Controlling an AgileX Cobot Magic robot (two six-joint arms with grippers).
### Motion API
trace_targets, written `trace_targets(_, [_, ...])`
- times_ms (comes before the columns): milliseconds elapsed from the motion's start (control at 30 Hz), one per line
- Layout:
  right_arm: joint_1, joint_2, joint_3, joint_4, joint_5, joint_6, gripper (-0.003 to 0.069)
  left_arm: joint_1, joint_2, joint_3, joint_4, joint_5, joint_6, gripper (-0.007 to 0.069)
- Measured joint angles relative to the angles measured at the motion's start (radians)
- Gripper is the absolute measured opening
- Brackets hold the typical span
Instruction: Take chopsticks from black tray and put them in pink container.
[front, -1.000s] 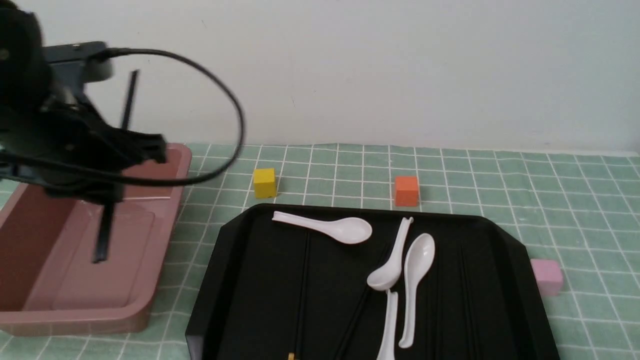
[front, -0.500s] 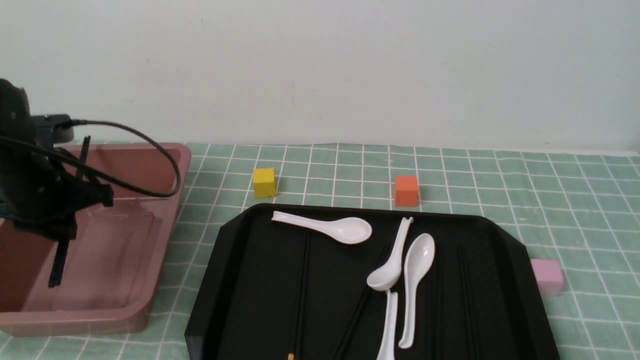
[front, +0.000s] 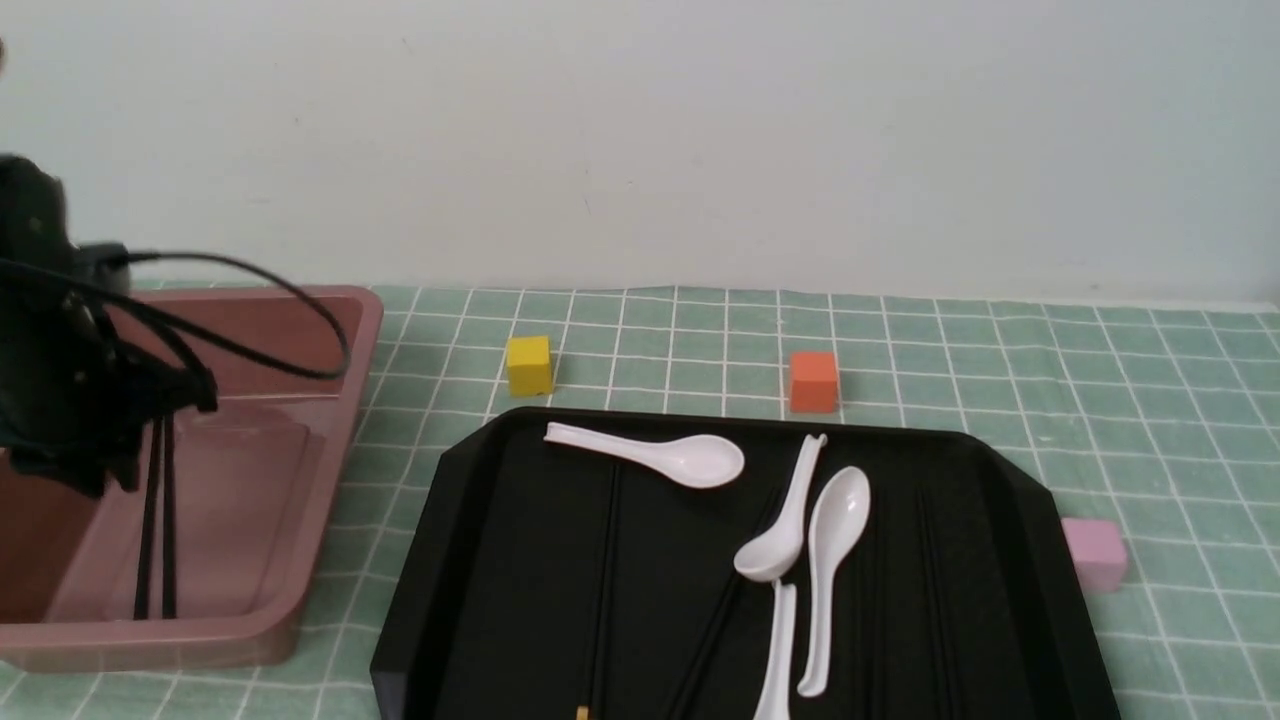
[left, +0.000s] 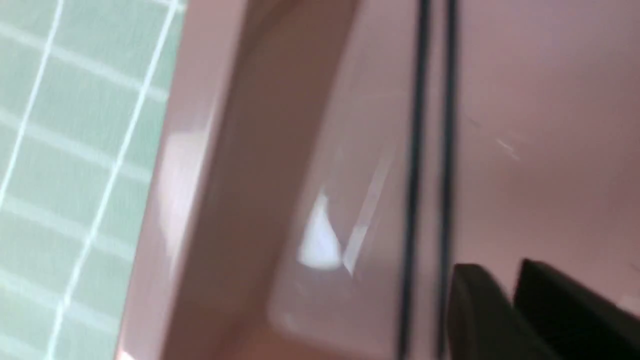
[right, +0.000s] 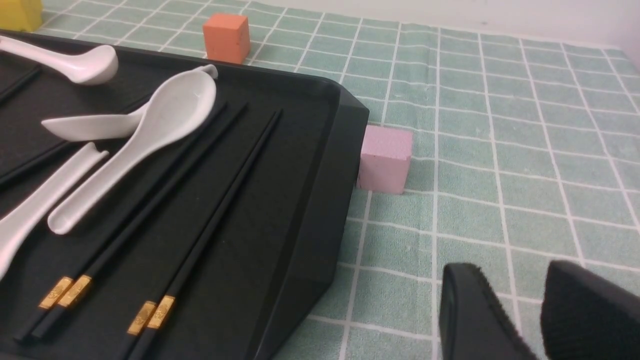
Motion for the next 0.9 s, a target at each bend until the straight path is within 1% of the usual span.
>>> trace_targets(67, [0.0,0.0,0.0,0.0,0.0,0.0,0.024,0.0,-0.084,0.0,-0.065,0.046,0.023,-0.0008])
trace_targets(200, [0.0,0.0,0.0,0.0,0.0,0.0,0.024,0.0,-0.249,0.019,-0.254,0.086,0.162,-0.0013])
trace_targets(233, [0.0,0.0,0.0,0.0,0.0,0.0,0.024,0.0,-0.304,0.037,-0.319,0.09,0.211,-0.0013])
trace_targets(267, [0.0,0.0,0.0,0.0,0.0,0.0,0.024,0.0,-0.374,0.061,-0.399,0.099,0.271,-0.0013])
trace_targets(400, [0.0,0.0,0.0,0.001,0.0,0.0,0.024,0.0,-0.602,0.178,-0.63,0.116,0.434,-0.0013])
trace_targets(500, [0.0,0.0,0.0,0.0,0.0,0.0,0.024,0.0,-0.805,0.29,-0.778,0.106,0.538,-0.0013])
trace_targets(600, [0.0,0.0,0.0,0.0,0.0,0.0,0.024,0.0,-0.989,0.407,-0.859,0.052,0.6,-0.0013])
trace_targets(667, [0.0,0.0,0.0,0.0,0.0,0.0,0.024,0.0,-1.112,0.476,-0.883,-0.002,0.619,-0.0013])
trace_targets(800, [0.0,0.0,0.0,0.0,0.0,0.0,0.024,0.0,-1.304,0.599,-0.895,-0.112,0.631,-0.0013])
trace_targets(833, [0.0,0.0,0.0,0.0,0.0,0.0,0.024,0.0,-1.373,0.638,-0.895,-0.16,0.633,-0.0013])
trace_targets(900, [0.0,0.0,0.0,0.0,0.0,0.0,0.024,0.0,-1.42,0.666,-0.897,-0.194,0.634,-0.0013])
